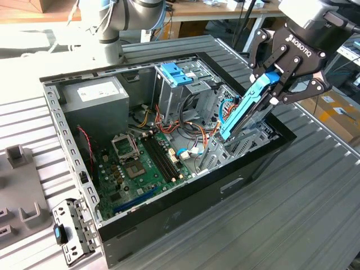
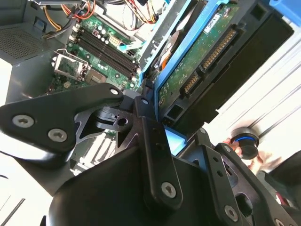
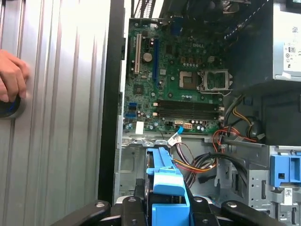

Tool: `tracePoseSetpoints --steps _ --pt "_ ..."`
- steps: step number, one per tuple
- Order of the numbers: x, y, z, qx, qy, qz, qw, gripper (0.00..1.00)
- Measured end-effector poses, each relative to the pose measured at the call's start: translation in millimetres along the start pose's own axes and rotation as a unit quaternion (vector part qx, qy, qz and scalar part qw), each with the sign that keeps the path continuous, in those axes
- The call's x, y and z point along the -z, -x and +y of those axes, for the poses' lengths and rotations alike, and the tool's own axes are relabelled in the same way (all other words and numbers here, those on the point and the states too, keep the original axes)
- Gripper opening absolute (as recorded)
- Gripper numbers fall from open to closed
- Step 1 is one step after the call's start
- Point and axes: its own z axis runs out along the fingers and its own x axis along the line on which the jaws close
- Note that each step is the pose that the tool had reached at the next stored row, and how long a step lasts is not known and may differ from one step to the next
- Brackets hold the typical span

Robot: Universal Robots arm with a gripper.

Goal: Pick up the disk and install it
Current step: 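Insert the disk into the insertion slot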

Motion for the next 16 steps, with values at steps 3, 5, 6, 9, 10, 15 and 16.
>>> tracePoseSetpoints --steps 3,5,6,9,10,15,16 --pt "-11.2 10.2 -1.3 0.005 0.0010 0.0095 0.99994 0.37" --pt "-11.9 10.0 -1.4 0.005 0.0010 0.0096 0.99994 0.37" --pt "-12.4 9.9 -1.4 0.005 0.0010 0.0096 0.99994 0.37" --pt "-13.5 9.3 -1.4 0.005 0.0010 0.0097 0.99994 0.37" --pt "-13.9 9.0 -1.4 0.005 0.0010 0.0097 0.99994 0.37" --pt "-16.6 8.1 -2.4 0.003 0.0008 0.0095 0.99995 0.37" --pt "-17.3 8.0 -2.9 0.000 0.0006 0.0092 0.99996 0.37"
